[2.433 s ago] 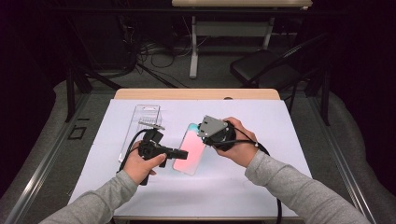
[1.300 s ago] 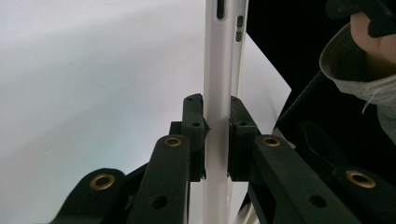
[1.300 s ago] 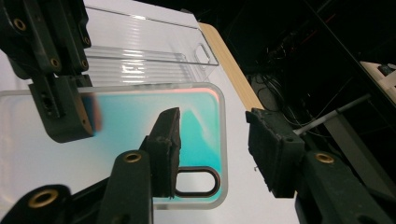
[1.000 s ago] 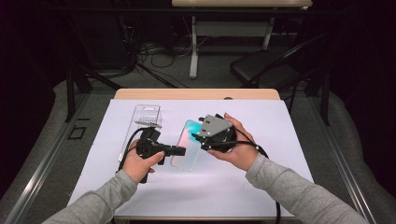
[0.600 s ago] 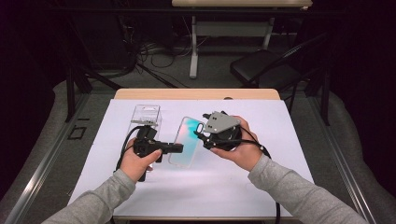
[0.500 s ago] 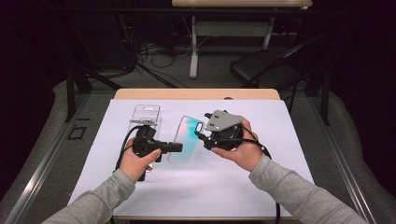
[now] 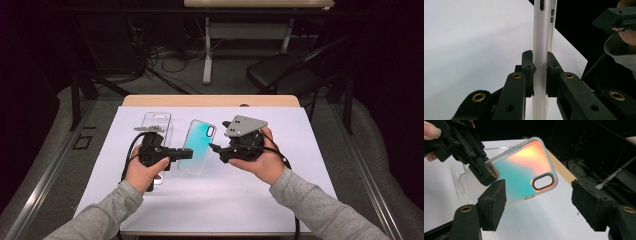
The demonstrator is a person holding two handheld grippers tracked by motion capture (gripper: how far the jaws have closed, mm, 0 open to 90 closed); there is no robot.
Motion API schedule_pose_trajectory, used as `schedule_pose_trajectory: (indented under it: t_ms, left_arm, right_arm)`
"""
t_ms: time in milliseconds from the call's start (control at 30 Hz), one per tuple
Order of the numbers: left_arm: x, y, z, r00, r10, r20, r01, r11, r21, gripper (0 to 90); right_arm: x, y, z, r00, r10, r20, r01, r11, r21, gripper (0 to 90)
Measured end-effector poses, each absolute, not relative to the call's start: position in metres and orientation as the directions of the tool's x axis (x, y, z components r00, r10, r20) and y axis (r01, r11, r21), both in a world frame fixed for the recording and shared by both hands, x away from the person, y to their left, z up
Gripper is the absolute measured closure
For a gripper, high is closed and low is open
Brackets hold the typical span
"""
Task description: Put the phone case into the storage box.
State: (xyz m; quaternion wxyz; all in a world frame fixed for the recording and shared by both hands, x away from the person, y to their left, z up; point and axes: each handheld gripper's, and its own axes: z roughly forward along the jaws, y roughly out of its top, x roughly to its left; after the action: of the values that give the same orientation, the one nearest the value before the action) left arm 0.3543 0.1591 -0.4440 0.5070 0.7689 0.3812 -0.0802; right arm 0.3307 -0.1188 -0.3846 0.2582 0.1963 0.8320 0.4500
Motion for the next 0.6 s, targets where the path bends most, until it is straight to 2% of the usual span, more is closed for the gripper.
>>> schedule_pose_trajectory:
  t_ms: [333, 600]
  left_arm:
    - [0.354, 0.163, -0.440, 0.713, 0.498, -0.493, 0.635, -0.163, 0.755, 81.9]
    - [0.354, 0.165, -0.440, 0.720, 0.492, -0.489, 0.616, -0.130, 0.777, 81.9]
  right_arm:
    - [0.333, -0.126, -0.386, -0.789, 0.586, -0.185, 0.154, 0.479, 0.864, 25.9]
    - [0.338, -0.139, -0.389, -0.788, 0.611, -0.074, 0.230, 0.404, 0.886, 25.9]
